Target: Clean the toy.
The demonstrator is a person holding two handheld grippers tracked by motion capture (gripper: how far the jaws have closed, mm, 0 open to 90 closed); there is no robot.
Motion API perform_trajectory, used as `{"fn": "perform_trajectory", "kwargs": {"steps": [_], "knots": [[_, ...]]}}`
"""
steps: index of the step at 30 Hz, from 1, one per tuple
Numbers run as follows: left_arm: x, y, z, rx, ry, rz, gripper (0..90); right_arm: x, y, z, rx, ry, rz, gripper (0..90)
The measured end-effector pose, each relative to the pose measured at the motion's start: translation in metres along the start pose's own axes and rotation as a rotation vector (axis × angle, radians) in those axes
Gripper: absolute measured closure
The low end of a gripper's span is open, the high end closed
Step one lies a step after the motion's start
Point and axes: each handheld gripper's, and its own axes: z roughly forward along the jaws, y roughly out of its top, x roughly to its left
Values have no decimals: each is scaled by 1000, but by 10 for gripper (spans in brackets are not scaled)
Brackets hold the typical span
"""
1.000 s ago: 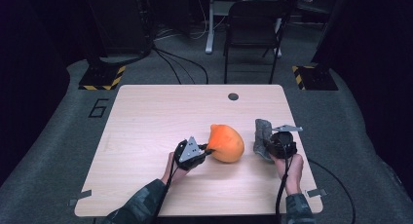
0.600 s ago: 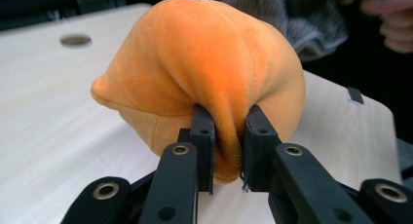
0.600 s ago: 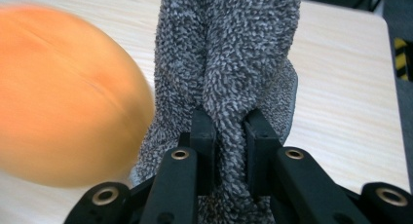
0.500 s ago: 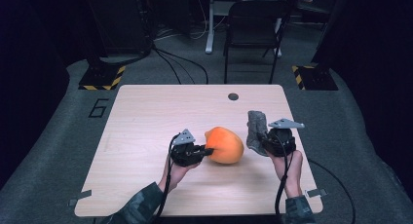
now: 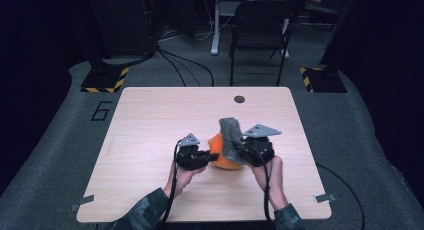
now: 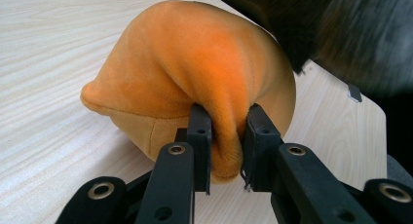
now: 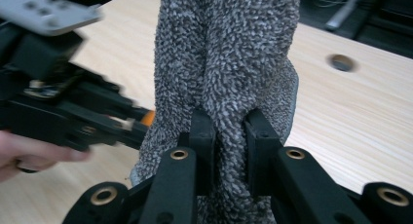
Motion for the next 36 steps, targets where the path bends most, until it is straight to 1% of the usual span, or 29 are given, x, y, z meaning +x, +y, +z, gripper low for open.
{"fn": "perform_trajectory", "kwargs": {"steps": [1, 2, 3, 4, 5, 6, 7, 8, 10, 11, 12, 13, 14, 15, 16, 17, 18, 19, 20, 23, 24, 26, 29, 33, 36], "knots": [[0, 0, 0, 1, -3, -2, 763, 6, 1, 6, 15, 6, -10, 770], [-1, 0, 0, 7, -1, 12, 763, 13, 1, 15, 36, -3, -39, 769], [-2, -1, 0, 8, -3, 11, 764, 17, 1, 23, 51, -4, -57, 769], [-2, -1, 0, 14, -8, 15, 764, 20, 0, 31, 68, -8, -70, 769], [-3, -2, 0, 13, -9, 15, 763, 23, -2, 39, 88, -37, -83, 769], [-2, -3, 1, 10, -4, 17, 762, 23, -4, 42, 95, -37, -85, 769], [1, -4, 1, 2, -16, 12, 758, 22, -6, 44, 99, -36, -89, 769], [2, -5, 2, 0, -26, 3, 757, 21, -7, 45, 101, -37, -86, 769], [1, -5, 3, -1, -21, 12, 757, 18, -9, 44, 107, -34, -80, 769], [0, -5, 3, 4, -17, 24, 757, 17, -10, 44, 107, -34, -78, 769], [0, -5, 4, 1, -15, 25, 756, 16, -11, 44, 106, -35, -83, 769], [0, -5, 4, 3, -20, 22, 756, 16, -11, 44, 107, -38, -72, 768], [0, -5, 4, 4, -22, 18, 756, 13, -11, 44, 107, -30, -87, 768], [0, -5, 4, 4, -22, 22, 756, 13, -12, 44, 106, -30, -70, 767], [0, -5, 4, 4, -22, 23, 756, 12, -12, 43, 110, -30, -80, 767], [0, -5, 4, 4, -22, 23, 757, 13, -12, 43, 113, -37, -67, 767], [0, -5, 4, 11, -23, 32, 756, 11, -12, 43, 113, -36, -75, 767], [0, -5, 4, 7, -22, 26, 756, 10, -13, 43, 108, -41, -74, 767], [0, -5, 4, 7, -21, 22, 757, 9, -13, 42, 115, -40, -71, 767], [0, -5, 4, 8, -23, 26, 756, 5, -16, 41, 122, -47, -54, 767], [0, -5, 4, 10, -23, 28, 757, 2, -17, 41, 122, -52, -63, 767], [0, -6, 4, 10, -25, 24, 756, 0, -19, 40, 128, -58, -42, 767], [0, -5, 4, 10, -26, 18, 756, -7, -22, 38, 136, -69, -38, 767], [0, -5, 4, 7, -30, 15, 755, -17, -26, 38, 148, -84, -5, 767], [0, -6, 4, 7, -33, 15, 754, -23, -29, 37, 159, -94, 6, 767]]}}
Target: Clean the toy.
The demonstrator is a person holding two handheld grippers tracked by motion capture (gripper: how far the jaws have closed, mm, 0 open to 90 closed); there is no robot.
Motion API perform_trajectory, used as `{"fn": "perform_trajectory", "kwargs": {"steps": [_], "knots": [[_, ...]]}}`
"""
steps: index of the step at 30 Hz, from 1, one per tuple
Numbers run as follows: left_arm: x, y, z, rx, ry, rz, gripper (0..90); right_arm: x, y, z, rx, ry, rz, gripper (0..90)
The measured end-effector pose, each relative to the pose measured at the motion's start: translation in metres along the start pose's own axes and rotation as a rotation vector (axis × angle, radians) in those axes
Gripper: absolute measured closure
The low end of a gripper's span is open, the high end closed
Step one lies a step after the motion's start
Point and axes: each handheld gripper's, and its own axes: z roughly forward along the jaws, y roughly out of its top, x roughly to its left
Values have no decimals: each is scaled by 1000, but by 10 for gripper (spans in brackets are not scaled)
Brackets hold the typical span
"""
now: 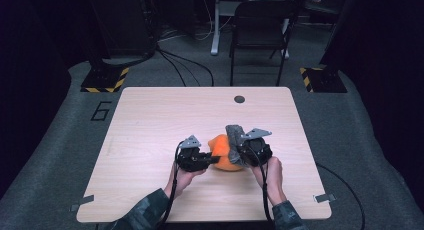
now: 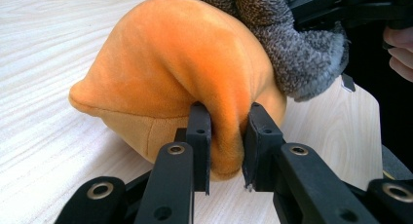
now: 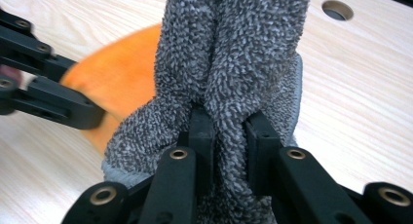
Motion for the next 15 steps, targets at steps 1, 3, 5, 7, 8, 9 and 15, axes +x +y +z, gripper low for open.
{"fn": "perform_trajectory", "kwargs": {"steps": [1, 3, 5, 7, 8, 9, 15], "knots": [[0, 0, 0, 0, -2, 0, 754, -3, -1, 1, 0, -5, -4, 767], [0, 0, 0, 0, -2, -1, 754, -7, -3, 1, 13, -7, 12, 767], [0, 0, 0, 0, -4, -1, 754, -12, -6, 3, 24, -18, 24, 767], [1, 0, 0, 0, -9, -2, 754, -18, -9, 7, 40, -33, 43, 767], [1, 0, 0, 0, -9, -3, 754, -21, -11, 8, 48, -33, 46, 767], [1, 0, 1, 0, -9, -4, 754, -25, -13, 11, 57, -41, 50, 767], [1, 0, 1, 0, -14, -2, 754, -43, -29, 28, 127, -68, 97, 768]]}}
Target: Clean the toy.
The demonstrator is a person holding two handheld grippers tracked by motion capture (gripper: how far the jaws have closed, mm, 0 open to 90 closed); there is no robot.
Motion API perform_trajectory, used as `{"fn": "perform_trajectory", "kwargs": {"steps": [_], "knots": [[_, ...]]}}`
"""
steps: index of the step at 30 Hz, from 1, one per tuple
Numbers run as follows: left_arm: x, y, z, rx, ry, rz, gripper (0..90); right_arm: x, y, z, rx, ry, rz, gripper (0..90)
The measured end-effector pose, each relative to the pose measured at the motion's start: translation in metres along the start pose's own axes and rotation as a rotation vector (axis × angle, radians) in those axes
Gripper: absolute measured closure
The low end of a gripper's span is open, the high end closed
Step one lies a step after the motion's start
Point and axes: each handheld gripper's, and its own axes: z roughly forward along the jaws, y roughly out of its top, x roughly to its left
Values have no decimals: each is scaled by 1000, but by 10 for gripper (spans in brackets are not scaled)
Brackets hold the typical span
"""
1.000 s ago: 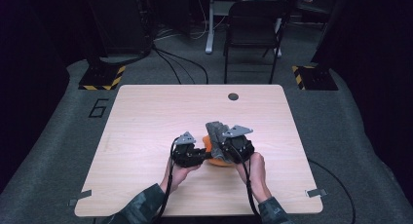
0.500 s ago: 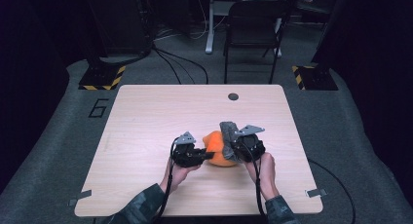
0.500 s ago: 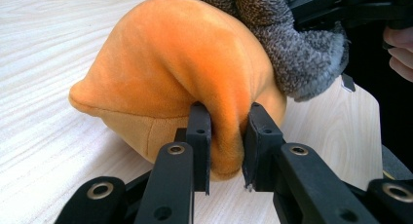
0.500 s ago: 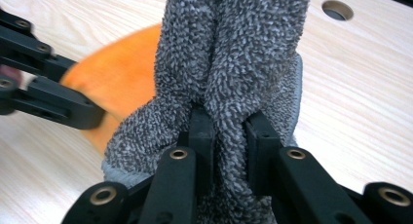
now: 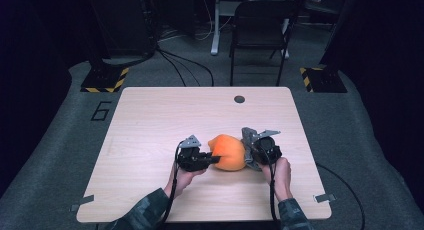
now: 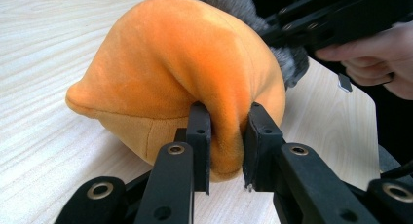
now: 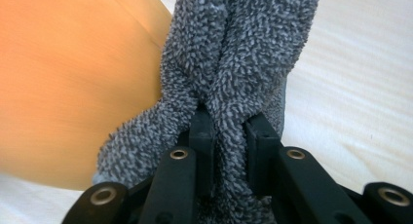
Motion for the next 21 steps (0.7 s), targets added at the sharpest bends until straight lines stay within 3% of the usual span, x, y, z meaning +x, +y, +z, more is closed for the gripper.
{"fn": "perform_trajectory", "kwargs": {"steps": [8, 9, 12, 14, 17, 18, 21], "knots": [[0, -1, -1, -2, 2, 4, 754, -8, -16, 31, 103, -12, 14, 771], [0, -1, -1, 0, 1, 5, 754, -8, -17, 32, 105, -2, 32, 771], [1, -1, -1, -3, 3, 1, 754, -10, -12, 24, 104, -18, 18, 774], [2, -1, -1, -4, 5, -1, 754, -13, -8, 12, 71, -20, 19, 774], [1, -1, -1, -3, 7, 6, 754, -13, 3, -19, -24, -11, 39, 774], [1, -1, -1, -4, 9, 5, 754, -10, 7, -30, -59, 10, 42, 773], [1, 0, -1, -2, 8, 9, 754, 17, 23, -58, -178, 77, -20, 771]]}}
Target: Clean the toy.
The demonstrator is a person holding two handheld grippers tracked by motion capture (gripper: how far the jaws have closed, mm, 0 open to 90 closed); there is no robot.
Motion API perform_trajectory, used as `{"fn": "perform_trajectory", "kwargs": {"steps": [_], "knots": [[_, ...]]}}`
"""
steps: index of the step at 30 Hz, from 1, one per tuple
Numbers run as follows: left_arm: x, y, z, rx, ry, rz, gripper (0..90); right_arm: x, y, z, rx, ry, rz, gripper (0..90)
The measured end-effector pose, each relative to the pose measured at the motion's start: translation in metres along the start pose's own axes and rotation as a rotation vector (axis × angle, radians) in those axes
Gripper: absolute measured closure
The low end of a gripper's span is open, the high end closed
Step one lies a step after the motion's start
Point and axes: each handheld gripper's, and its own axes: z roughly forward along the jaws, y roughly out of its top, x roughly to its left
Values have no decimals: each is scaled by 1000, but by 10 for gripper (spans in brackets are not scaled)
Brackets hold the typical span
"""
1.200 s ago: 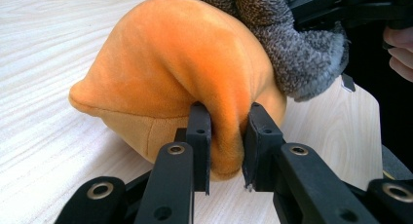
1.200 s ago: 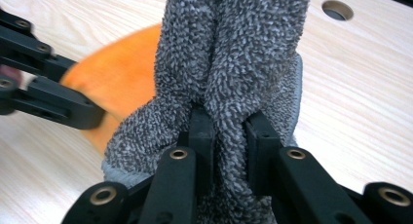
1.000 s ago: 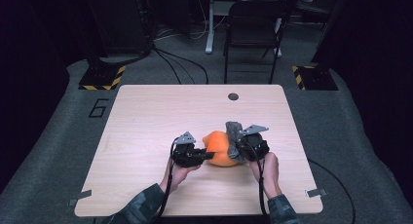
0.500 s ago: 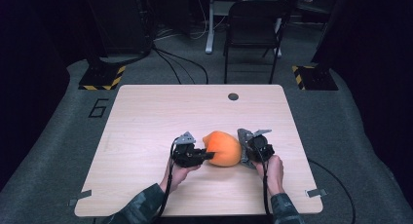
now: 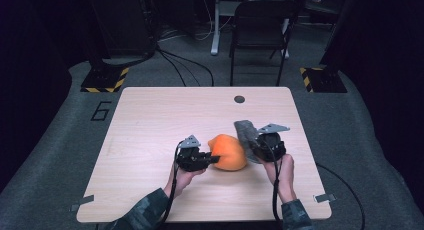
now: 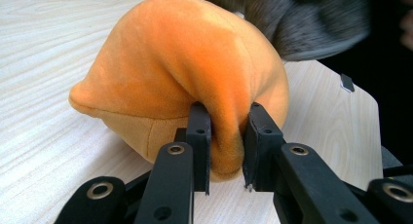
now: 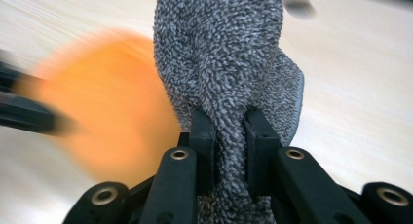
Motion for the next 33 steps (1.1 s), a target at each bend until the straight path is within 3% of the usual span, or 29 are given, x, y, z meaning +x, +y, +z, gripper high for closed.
{"fn": "perform_trajectory", "kwargs": {"steps": [2, 5, 6, 9, 20, 29, 33], "knots": [[0, 0, 0, 0, 4, 10, 753, 21, 8, -3, -41, 48, -52, 768], [0, 0, 0, 5, 8, 14, 753, 48, 11, 4, -43, 77, -119, 766], [-1, -1, 0, 2, 9, -2, 753, 52, 10, 9, -29, 79, -131, 766], [1, -2, 1, 11, 11, 3, 753, 52, 5, 20, -8, 61, -133, 768], [1, -3, 3, 12, 1, 3, 753, 15, -10, 26, 43, -21, -55, 773], [1, -3, 2, 14, -4, 2, 753, -22, -36, 50, 163, -75, 49, 774], [3, -3, 2, 12, -7, -4, 753, -34, -50, 67, 237, -84, 63, 774]]}}
